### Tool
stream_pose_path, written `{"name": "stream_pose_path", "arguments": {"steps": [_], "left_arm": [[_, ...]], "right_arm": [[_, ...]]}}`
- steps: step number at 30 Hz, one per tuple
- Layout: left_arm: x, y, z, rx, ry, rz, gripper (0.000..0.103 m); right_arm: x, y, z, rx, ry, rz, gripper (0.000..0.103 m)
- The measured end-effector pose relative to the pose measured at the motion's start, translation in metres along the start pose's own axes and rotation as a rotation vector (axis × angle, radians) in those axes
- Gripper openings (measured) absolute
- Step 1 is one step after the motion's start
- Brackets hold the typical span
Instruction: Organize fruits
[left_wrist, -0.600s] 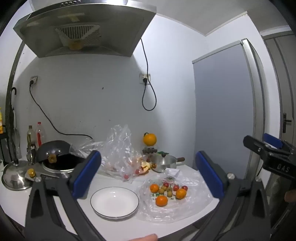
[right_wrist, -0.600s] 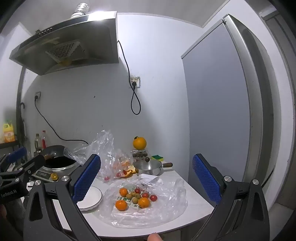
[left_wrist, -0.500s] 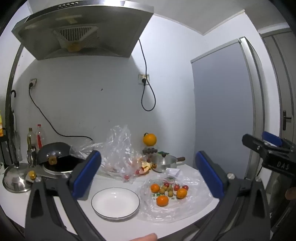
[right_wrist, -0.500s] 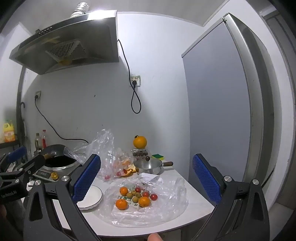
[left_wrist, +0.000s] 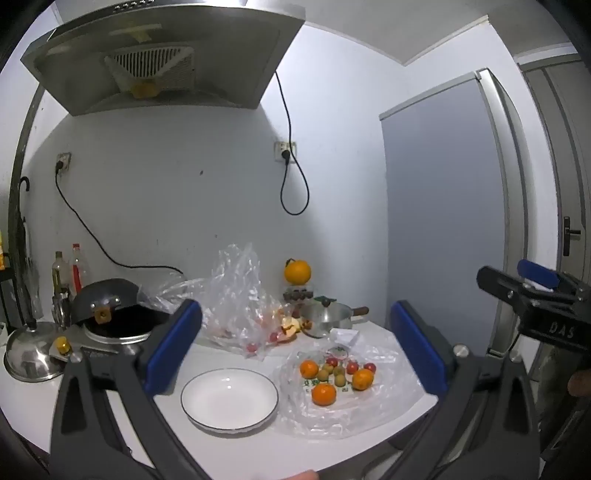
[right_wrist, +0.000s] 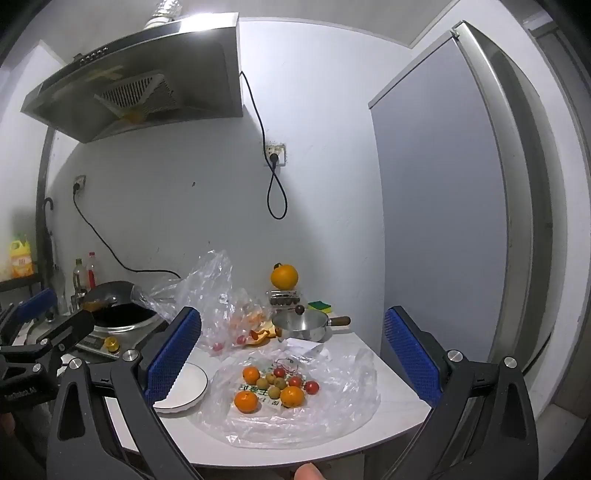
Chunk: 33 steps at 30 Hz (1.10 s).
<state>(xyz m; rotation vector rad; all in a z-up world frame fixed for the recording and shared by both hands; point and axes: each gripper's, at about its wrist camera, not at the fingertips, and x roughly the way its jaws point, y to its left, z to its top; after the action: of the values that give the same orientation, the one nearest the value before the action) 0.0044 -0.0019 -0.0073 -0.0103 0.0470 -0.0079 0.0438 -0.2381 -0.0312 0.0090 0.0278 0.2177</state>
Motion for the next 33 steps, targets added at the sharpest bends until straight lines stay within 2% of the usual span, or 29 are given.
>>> {"name": "stream_pose_path", "arguments": {"steps": [9,33], "left_arm": [[0.002,0.006,-0.002,-0.013,0.01,0.03,0.103],[0.014,0.022,-0.012,-0.031,0.037,0.043,0.103]], "right_arm": [[0.003,0.003,-0.003,-0.011,0.021,0.017,0.101],[0.022,0.018,-0.008,-0.044,0.062,0.021,0.101]]}}
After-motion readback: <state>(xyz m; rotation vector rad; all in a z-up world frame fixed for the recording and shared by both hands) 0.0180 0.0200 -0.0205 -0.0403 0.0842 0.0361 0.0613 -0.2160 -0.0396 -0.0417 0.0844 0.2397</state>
